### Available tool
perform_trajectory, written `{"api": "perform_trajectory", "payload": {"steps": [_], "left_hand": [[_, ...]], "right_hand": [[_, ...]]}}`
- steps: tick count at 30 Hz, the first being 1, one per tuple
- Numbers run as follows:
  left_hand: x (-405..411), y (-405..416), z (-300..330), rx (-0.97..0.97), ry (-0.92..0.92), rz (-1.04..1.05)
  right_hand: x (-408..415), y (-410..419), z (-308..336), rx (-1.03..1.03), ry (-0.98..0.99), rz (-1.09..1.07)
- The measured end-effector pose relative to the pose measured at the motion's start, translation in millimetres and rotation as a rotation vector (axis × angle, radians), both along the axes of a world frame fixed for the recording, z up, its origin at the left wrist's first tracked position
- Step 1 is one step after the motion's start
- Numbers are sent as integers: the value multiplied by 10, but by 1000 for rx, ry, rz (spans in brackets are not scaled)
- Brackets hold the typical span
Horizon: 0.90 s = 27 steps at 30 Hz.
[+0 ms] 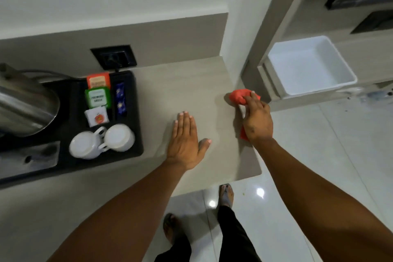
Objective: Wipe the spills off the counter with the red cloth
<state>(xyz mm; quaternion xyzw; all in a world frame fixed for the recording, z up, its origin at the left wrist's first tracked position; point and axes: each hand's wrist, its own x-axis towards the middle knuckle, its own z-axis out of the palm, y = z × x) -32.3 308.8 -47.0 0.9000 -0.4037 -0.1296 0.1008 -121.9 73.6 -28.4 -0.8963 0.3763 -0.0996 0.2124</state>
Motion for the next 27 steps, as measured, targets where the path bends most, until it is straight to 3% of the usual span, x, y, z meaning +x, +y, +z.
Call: {"api": "perform_trajectory", "payload": {"steps": [10, 13, 19, 23, 27], "left_hand": [[138, -2415, 317, -128, -36, -184], [165, -2889, 234, -87, -64, -207], [224, -3306, -73, -53, -35, -183], [236, -3330, -227, -56, -8, -176], [232, -3306, -251, -83, 28, -164]], "right_hand": [[104, -1989, 421, -96, -12, -140], [181, -2519, 318, -21, 67, -158], [428, -2887, -114, 71, 266, 65], [600, -2886, -392, 6, 443, 207], [619, -2915, -401, 16, 434, 214]]}}
